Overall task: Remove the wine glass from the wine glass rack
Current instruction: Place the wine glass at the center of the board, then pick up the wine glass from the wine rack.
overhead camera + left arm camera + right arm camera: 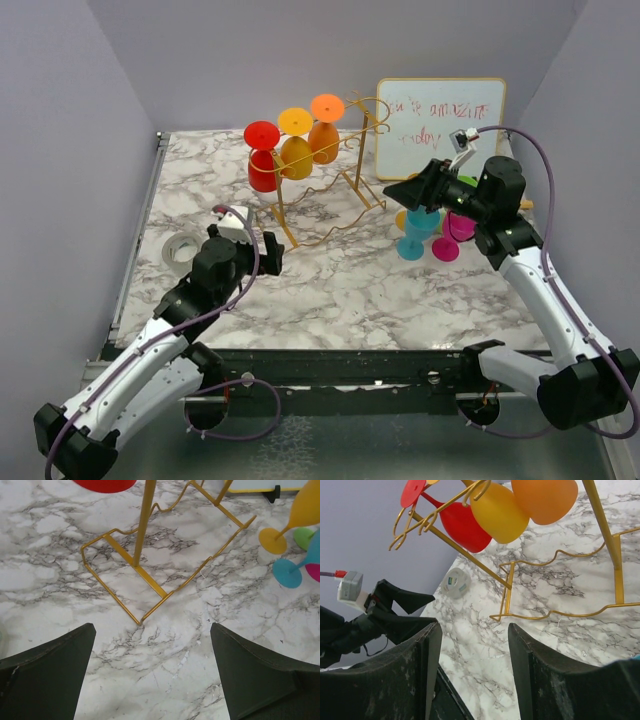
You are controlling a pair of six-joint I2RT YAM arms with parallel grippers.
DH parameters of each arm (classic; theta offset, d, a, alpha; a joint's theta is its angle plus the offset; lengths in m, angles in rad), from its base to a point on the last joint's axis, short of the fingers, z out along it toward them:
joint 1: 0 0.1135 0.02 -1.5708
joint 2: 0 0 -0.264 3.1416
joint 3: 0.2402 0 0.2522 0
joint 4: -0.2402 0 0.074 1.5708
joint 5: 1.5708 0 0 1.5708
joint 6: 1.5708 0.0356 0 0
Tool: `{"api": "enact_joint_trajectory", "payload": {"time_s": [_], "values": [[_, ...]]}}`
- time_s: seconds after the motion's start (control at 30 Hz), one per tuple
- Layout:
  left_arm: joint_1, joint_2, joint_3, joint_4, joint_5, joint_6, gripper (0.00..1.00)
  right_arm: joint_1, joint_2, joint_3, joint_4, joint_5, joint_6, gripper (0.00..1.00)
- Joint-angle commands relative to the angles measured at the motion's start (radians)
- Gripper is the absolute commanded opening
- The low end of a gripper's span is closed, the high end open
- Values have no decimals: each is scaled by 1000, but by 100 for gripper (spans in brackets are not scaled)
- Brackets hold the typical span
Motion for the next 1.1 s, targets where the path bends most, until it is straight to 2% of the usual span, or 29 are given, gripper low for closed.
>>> {"api": "enact_joint_trajectory", "payload": {"time_s": [0.0, 0.13, 0.27, 0.4, 0.53, 0.6, 0.7, 0.83, 0.97, 1.07], "values": [[17, -32, -47, -29, -144, -186, 99, 11, 12, -7, 23, -84, -9, 61], [88, 10, -2, -35, -127, -188, 99, 31, 21, -5, 12, -116, -24, 61], [256, 56, 22, -12, -84, -155, 99, 35, 31, 16, -64, -101, -69, 61], [516, 78, 42, 60, 93, -156, 99, 36, 26, 36, -126, -82, -106, 61], [638, 151, 135, 100, 213, -162, 99, 36, 18, 28, -125, -87, -111, 62], [667, 204, 215, 83, 282, -179, 99, 36, 22, 22, -121, -108, -118, 62], [679, 256, 297, 99, 352, -236, 99, 37, 28, 15, -146, -152, -167, 70], [683, 307, 379, 201, 524, -264, 97, 37, 7, -20, -188, -94, -210, 72], [683, 383, 466, 236, 545, -272, 89, 36, 0, -46, -188, -57, -204, 73], [684, 434, 511, 277, 606, -304, 87, 36, 13, -18, -242, -43, -217, 74]]}}
